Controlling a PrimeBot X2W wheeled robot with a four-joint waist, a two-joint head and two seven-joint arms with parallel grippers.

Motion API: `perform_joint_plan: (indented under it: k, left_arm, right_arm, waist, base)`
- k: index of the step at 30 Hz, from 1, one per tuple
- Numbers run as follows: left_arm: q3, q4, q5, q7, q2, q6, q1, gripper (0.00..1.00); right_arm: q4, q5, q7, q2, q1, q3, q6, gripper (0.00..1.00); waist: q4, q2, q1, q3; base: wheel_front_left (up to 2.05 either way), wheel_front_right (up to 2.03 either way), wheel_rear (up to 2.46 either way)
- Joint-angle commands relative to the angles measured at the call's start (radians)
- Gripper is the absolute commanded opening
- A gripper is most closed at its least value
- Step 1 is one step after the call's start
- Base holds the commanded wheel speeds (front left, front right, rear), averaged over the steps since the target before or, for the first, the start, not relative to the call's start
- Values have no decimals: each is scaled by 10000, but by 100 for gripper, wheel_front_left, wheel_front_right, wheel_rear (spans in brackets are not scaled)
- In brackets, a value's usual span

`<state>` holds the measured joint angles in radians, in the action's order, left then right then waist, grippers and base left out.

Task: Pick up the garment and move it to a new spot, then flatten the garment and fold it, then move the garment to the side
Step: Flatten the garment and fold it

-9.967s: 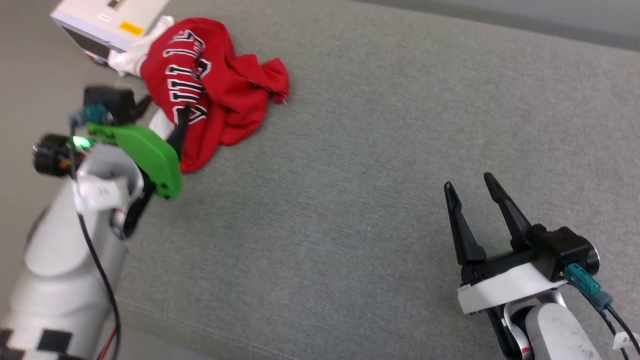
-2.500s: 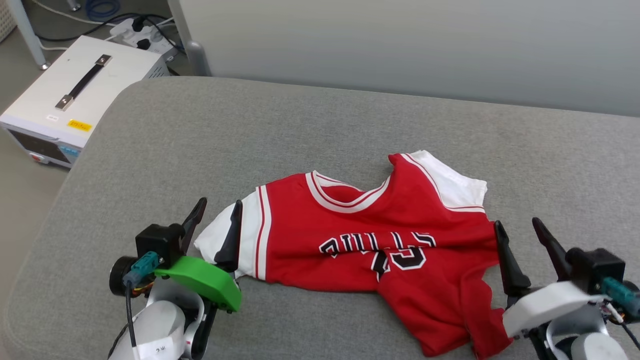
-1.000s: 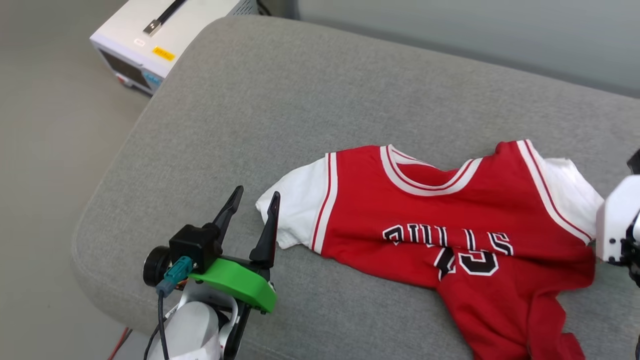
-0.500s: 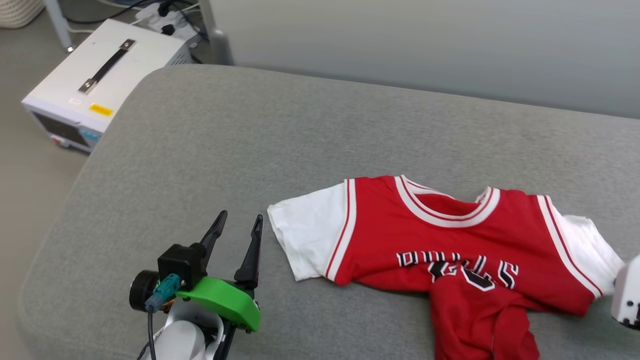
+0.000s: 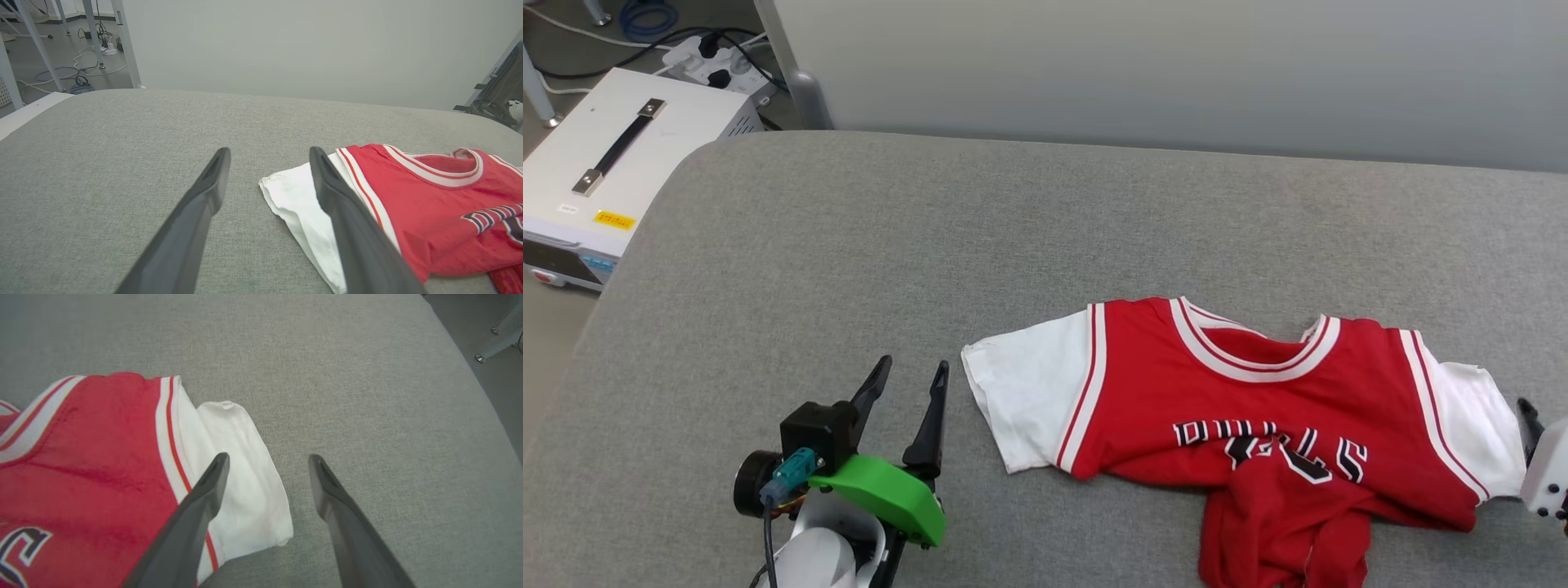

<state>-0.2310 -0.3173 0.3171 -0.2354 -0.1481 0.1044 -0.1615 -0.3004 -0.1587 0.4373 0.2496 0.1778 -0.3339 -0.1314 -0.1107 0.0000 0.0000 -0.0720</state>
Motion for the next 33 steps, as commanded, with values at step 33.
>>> perform_joint_plan:
  k: [33]
  left_arm:
    - [-2086, -770, 3033, 8286, -2147, 260, -4012, 100]
  right_arm:
    - [4704, -411, -3851, -1665, -1211, 1561, 7, 100]
  waist:
    - [1468, 0, 0, -1233]
  base:
    - [0, 0, 0]
